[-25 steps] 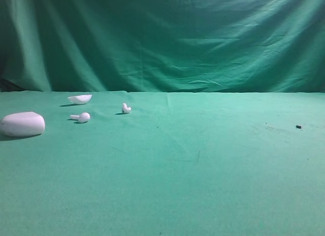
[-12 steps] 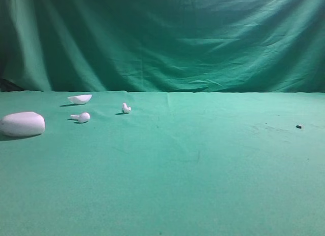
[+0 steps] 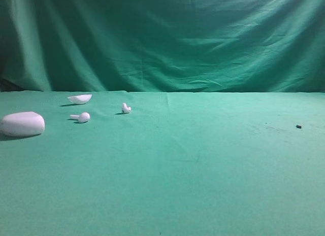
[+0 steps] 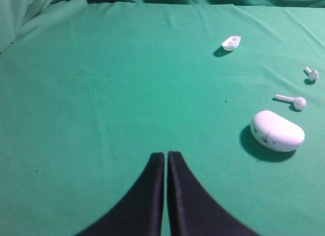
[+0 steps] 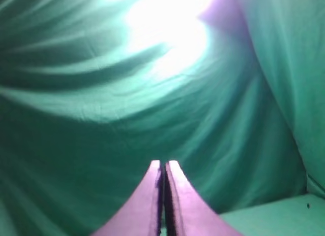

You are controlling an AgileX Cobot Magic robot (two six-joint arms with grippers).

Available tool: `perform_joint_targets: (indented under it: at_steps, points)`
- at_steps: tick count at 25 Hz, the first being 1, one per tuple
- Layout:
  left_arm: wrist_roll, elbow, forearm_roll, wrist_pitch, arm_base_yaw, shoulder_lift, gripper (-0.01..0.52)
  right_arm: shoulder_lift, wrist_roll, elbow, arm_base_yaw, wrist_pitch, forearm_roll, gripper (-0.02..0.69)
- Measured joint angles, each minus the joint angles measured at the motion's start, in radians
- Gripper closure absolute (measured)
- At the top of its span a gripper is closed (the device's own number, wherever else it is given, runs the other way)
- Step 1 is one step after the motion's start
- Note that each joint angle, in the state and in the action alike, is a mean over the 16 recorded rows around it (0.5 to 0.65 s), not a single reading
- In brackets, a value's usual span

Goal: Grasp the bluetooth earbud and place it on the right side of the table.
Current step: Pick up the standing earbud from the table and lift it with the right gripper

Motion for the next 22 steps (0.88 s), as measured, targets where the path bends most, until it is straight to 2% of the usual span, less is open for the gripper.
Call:
perform_joint_targets:
  at_steps: [4,8,16,22]
  points:
    - [0.000,0.000,0.000,0.000,0.000,0.000,0.514,0.122,0.011,-0.124,0.000,0.093,0.028,0.665]
    - [0.000,0.000,0.000,0.000,0.000,0.000,0.514,0.290,-0.004,-0.264,0.000,0.274,0.051,0.665]
    - [0.000,0.000,0.000,0.000,0.000,0.000,0.514,0.709,-0.162,-0.565,0.019,0.640,0.121,0.665]
    - [0.000,0.000,0.000,0.000,0.000,0.000,0.514,1.013,-0.259,-0.805,0.128,0.844,0.114,0.665]
